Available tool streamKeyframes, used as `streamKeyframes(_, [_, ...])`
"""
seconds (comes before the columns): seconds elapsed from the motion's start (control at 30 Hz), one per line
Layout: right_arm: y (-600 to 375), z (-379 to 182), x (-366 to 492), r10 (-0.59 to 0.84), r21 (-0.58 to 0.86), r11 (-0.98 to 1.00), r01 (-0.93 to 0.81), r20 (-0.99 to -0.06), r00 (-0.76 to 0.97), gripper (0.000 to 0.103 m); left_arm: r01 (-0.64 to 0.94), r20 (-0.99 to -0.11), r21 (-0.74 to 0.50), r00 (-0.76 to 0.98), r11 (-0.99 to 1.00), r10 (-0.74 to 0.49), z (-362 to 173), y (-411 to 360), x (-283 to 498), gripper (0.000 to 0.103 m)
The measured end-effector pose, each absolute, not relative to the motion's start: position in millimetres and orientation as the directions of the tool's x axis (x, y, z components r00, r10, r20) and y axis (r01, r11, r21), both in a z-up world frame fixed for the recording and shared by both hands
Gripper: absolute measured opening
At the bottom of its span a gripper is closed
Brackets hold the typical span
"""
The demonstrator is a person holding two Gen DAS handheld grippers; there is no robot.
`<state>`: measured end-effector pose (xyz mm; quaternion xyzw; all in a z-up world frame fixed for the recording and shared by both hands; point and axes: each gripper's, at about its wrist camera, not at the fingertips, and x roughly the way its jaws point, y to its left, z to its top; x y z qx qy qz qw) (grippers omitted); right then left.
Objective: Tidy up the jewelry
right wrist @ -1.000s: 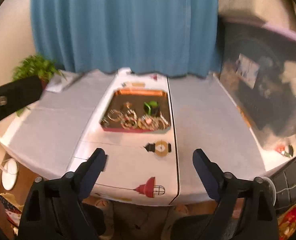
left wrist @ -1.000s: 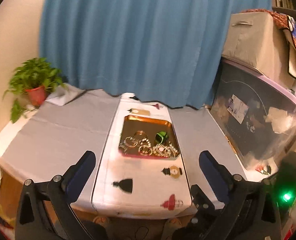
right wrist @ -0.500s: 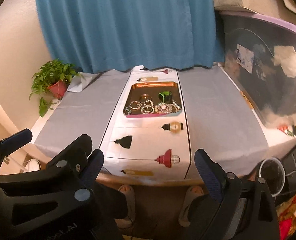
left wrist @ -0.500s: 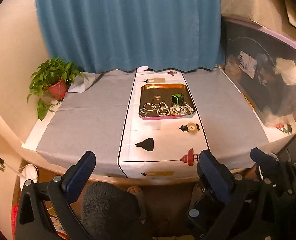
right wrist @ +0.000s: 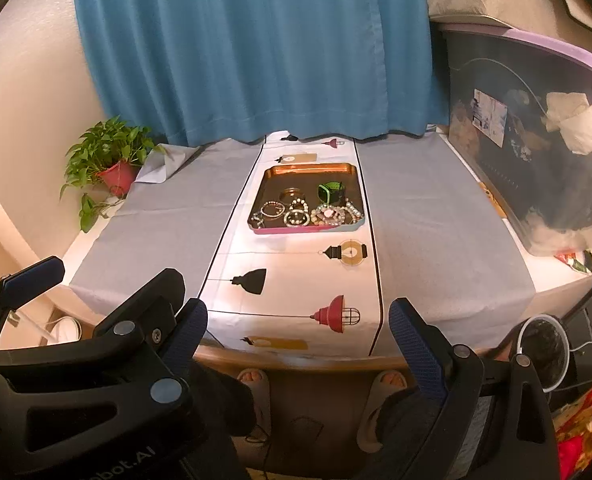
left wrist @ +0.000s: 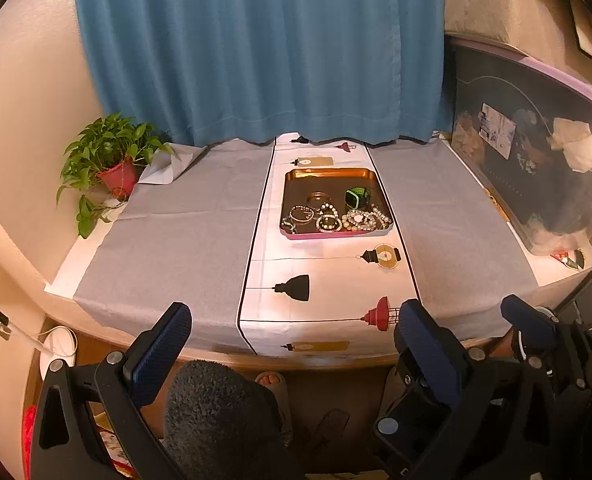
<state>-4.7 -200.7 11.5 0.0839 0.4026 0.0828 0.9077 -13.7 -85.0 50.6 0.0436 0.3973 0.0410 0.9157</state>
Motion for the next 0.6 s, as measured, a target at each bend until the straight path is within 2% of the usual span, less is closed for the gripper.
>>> streamKeyframes(0.6, [-206.5,8.6,0.2,0.225,0.233,0.969,-0.077,-0.720,0.657,0.092,-0.038,-0.729,0.129,0.674,0.991,0.120,48.8,-80.0,-11.6,0.103])
